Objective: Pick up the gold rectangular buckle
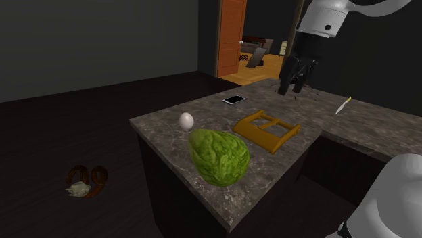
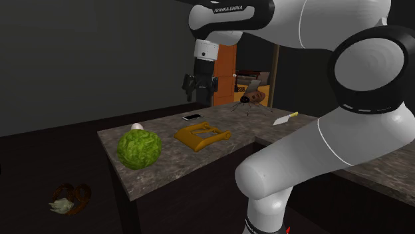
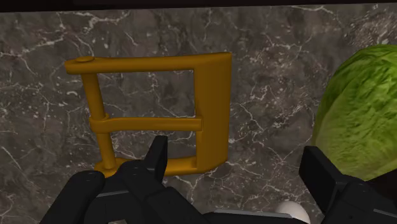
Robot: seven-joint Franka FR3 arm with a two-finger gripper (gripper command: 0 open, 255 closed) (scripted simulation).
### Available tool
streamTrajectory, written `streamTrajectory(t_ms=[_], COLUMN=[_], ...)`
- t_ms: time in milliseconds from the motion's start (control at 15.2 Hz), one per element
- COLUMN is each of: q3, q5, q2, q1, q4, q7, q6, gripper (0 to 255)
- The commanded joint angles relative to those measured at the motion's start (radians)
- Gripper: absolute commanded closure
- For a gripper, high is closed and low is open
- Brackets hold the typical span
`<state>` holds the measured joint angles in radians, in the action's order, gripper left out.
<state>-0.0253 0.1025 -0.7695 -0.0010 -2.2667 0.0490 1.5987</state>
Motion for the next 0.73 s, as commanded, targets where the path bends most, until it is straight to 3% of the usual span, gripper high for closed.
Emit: streamTrajectory(t_ms=[0, 660], q3=[0.0, -0.107], q5=[0.0, -0.101], q2=[0.0, 0.188], q1=[0.0, -0.047], q4=[0.0, -0.08], q7=[0.0, -0.149], q6=[0.0, 0.219], gripper=[0, 0])
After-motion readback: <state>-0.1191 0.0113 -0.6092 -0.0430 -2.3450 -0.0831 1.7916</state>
